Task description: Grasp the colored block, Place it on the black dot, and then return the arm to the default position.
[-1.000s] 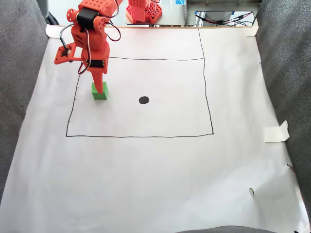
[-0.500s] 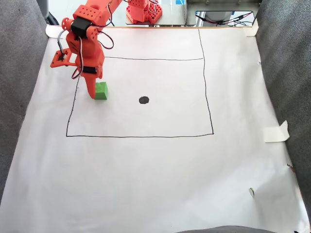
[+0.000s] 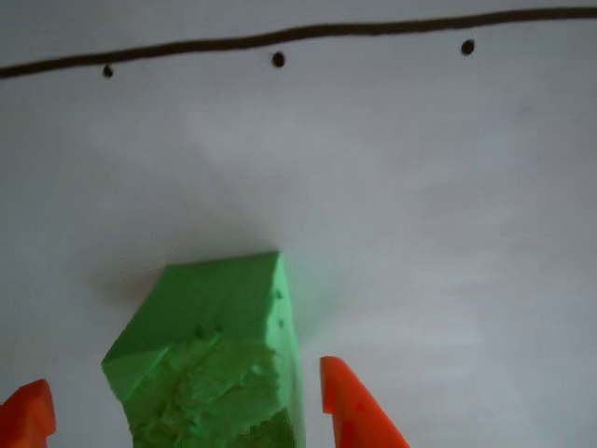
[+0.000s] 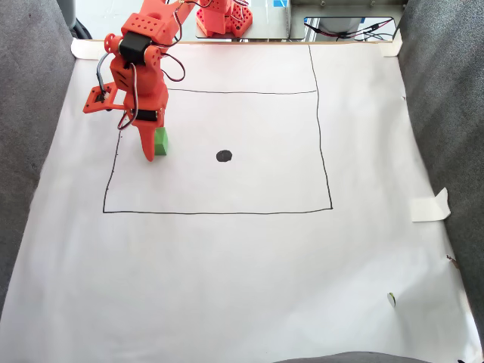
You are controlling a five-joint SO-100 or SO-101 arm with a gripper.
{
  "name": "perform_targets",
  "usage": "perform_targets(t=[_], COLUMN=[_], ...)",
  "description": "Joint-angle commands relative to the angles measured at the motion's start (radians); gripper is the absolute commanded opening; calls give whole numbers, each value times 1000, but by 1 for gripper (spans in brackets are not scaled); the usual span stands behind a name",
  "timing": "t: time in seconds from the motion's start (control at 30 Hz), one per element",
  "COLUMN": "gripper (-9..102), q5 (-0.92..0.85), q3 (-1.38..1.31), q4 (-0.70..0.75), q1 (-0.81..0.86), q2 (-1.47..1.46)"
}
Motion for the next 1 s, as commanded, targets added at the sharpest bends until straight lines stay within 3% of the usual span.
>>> perform_targets(t=[0.0, 0.57, 0.97], gripper=[32, 0, 0], q5=[-3, 35, 101], q3=[-43, -29, 54], q4=[2, 21, -8], q1=[-8, 23, -34], q2=[6, 11, 275])
